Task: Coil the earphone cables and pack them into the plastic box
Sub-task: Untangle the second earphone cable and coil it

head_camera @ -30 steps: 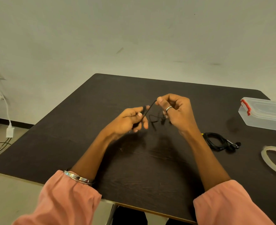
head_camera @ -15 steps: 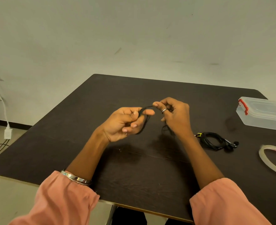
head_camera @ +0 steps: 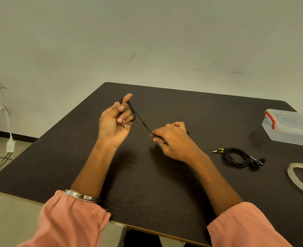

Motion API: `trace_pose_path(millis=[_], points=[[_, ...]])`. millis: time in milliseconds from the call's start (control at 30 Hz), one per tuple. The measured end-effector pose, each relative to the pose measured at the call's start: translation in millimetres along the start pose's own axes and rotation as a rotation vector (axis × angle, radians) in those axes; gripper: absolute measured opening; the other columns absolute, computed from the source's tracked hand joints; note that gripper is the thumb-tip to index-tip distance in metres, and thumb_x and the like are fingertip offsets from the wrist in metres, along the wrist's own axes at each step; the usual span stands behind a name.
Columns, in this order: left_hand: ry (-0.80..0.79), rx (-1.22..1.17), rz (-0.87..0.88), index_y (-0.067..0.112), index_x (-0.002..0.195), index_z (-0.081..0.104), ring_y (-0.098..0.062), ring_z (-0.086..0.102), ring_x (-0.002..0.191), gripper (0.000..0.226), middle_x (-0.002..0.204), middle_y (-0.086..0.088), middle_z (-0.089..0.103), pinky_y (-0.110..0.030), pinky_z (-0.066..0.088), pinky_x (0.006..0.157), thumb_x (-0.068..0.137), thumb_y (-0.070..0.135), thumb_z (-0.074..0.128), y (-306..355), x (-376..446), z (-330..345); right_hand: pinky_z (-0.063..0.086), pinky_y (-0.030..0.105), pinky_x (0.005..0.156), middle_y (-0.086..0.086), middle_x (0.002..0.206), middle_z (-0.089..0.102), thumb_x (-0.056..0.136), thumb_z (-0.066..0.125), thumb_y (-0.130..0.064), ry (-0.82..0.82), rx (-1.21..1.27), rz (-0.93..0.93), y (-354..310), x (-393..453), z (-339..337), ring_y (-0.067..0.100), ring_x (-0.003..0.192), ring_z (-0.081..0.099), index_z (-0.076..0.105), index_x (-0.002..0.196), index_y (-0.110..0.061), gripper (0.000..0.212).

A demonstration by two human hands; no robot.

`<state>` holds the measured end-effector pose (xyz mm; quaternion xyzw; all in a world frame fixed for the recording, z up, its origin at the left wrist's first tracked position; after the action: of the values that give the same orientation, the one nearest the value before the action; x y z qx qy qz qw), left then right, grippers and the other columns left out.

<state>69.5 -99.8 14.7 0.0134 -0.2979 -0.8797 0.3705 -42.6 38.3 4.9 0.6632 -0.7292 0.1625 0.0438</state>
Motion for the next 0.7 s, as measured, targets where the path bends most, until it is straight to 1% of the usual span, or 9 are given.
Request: trace_pose_path(millis=[133, 233, 300, 400, 467, 533, 567, 633, 700], points=[[0.184, 0.059, 0.123, -0.006, 0.123, 0.051, -0.005, 0.048, 0.047, 0.031, 0.064, 0.003, 0.057, -0.015, 0.041, 0.048, 0.099, 0.007, 0.037, 3, 0, -7, 0.035, 0.042, 0.087, -0.01, 0.099, 0.061, 0.085, 0.045, -0.032, 0.061, 0.053, -0.072, -10, -3, -4, 0.014, 0.093, 0.051, 0.069, 0.093, -0.023, 0.028], [0.246, 0.189, 0.207, -0.004, 0.116, 0.055, -0.016, 0.069, 0.07, 0.027, 0.074, -0.004, 0.07, -0.022, 0.055, 0.063, 0.102, 0.01, 0.036, 3, 0, -8, 0.045, 0.046, 0.084, -0.01, 0.105, 0.057, 0.082, 0.054, -0.03, 0.038, 0.252, -0.084, -10, -4, -3, 0.012, 0.095, 0.05, 0.069, 0.083, -0.022, 0.017], [0.238, 0.354, 0.244, -0.002, 0.121, 0.05, -0.025, 0.071, 0.086, 0.027, 0.083, -0.008, 0.072, -0.032, 0.058, 0.076, 0.103, 0.012, 0.036, -1, 0, -5, 0.047, 0.04, 0.085, -0.007, 0.11, 0.056, 0.08, 0.059, -0.027, 0.042, 0.359, -0.094, -10, -3, -5, 0.012, 0.098, 0.052, 0.07, 0.079, -0.019, 0.013], [0.174, 0.747, 0.273, 0.002, 0.128, 0.043, -0.027, 0.071, 0.088, 0.027, 0.088, -0.011, 0.071, -0.033, 0.056, 0.085, 0.103, 0.01, 0.034, -13, -2, -1, 0.043, 0.02, 0.079, -0.004, 0.11, 0.057, 0.078, 0.065, -0.021, 0.062, 0.479, -0.08, -10, -2, -11, 0.002, 0.092, 0.055, 0.065, 0.068, -0.02, 0.01], [0.093, 1.053, 0.296, 0.001, 0.132, 0.041, -0.019, 0.071, 0.083, 0.031, 0.086, -0.009, 0.071, -0.029, 0.056, 0.085, 0.103, 0.008, 0.034, -21, -2, 1, 0.038, 0.012, 0.071, -0.004, 0.103, 0.06, 0.078, 0.065, -0.017, 0.144, 0.587, -0.016, -6, -2, -17, -0.004, 0.079, 0.056, 0.061, 0.063, -0.021, 0.016], [-0.022, 1.327, 0.32, 0.0, 0.132, 0.043, -0.007, 0.07, 0.075, 0.031, 0.081, -0.002, 0.069, -0.023, 0.056, 0.081, 0.102, 0.007, 0.036, -28, -4, 3, 0.046, 0.018, 0.068, -0.001, 0.091, 0.064, 0.081, 0.062, -0.012, 0.237, 0.841, 0.103, 2, -3, -22, 0.004, 0.072, 0.062, 0.064, 0.065, -0.014, 0.017], [-0.093, 1.411, 0.317, 0.002, 0.133, 0.042, -0.005, 0.069, 0.069, 0.032, 0.079, -0.001, 0.068, -0.02, 0.055, 0.076, 0.102, 0.005, 0.036, -30, -5, 4, 0.05, 0.024, 0.065, 0.004, 0.085, 0.064, 0.083, 0.059, -0.009, 0.274, 0.988, 0.174, 7, -4, -24, 0.014, 0.07, 0.066, 0.065, 0.067, -0.01, 0.017], [-0.242, 1.455, 0.258, 0.005, 0.137, 0.04, -0.008, 0.064, 0.059, 0.036, 0.075, -0.002, 0.066, -0.022, 0.053, 0.067, 0.101, 0.004, 0.036, -36, -7, 6, 0.055, 0.038, 0.058, 0.013, 0.073, 0.061, 0.089, 0.055, -0.006, 0.307, 1.212, 0.315, 14, -6, -27, 0.027, 0.062, 0.065, 0.063, 0.071, -0.002, 0.02], [-0.361, 1.457, 0.162, 0.011, 0.138, 0.039, -0.005, 0.058, 0.059, 0.038, 0.072, 0.005, 0.064, -0.022, 0.05, 0.065, 0.101, 0.005, 0.037, -41, -8, 7, 0.057, 0.045, 0.057, 0.015, 0.069, 0.057, 0.092, 0.053, -0.007, 0.305, 1.343, 0.436, 17, -7, -28, 0.026, 0.055, 0.062, 0.061, 0.07, 0.0, 0.024]])
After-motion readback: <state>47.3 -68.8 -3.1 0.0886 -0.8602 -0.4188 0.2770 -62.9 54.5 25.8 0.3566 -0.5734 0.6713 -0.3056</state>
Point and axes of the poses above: each hand's wrist, its own x-axis towards the middle knuckle, its own z-axis out of the palm, y = z × x, the point moved 3 cm from there along x, towards the middle knuckle
